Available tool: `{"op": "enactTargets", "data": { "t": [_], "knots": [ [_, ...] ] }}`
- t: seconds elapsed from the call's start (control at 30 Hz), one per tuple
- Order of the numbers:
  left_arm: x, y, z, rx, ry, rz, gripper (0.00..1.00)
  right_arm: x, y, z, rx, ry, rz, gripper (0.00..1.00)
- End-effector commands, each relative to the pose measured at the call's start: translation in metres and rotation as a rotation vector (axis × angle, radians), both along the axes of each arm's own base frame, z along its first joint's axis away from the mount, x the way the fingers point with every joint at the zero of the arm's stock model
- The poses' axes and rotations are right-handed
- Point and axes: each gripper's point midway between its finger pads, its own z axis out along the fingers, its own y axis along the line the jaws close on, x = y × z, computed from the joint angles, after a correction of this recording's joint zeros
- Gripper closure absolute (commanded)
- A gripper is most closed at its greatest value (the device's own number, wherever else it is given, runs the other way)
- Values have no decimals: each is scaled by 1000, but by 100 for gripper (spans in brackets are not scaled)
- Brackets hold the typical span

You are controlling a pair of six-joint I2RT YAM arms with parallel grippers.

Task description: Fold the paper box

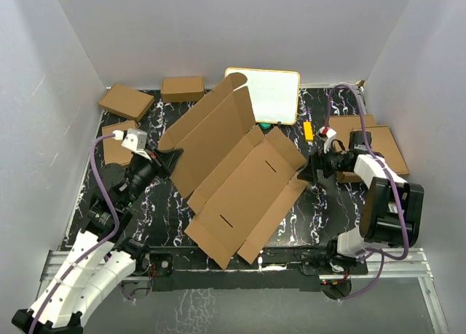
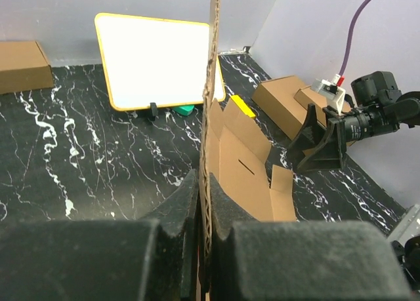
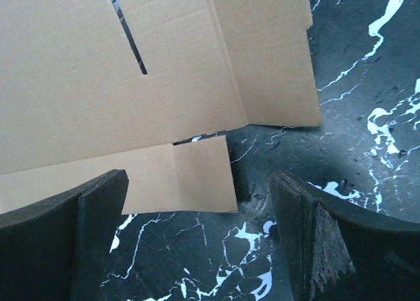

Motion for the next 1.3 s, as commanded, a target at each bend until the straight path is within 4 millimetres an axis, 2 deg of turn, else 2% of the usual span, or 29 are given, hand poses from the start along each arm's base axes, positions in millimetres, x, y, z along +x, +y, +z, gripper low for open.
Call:
{"op": "enactTargets", "data": {
  "t": [0.0,0.07,0.17,0.33,0.57,0.77,0.9,1.1,1.17,1.27],
  "knots": [
    [-1,3,47,-43,-163,8,100,27,-5,12,-31,-84,26,2],
    [0,5,49,-44,-174,24,100,26,-4,7,-28,-68,37,4],
    [3,7,52,-34,-190,41,100,28,-3,0,-19,-46,57,13],
    [7,-2,54,-5,-178,-2,100,36,-1,-15,26,36,90,28],
    [4,-4,54,-20,-179,-16,100,43,6,-26,75,81,108,29],
    [5,-7,52,-24,-173,-29,100,38,16,-31,94,102,137,31],
    [6,-8,50,-25,-166,-33,100,33,22,-31,107,111,175,47],
    [9,-9,48,-17,-158,-30,100,29,23,-26,102,78,216,85],
    [9,-9,47,-13,-152,-32,100,29,24,-19,99,41,229,91],
    [10,-9,45,10,-163,-30,100,33,25,0,83,-50,236,92]
  ]
}}
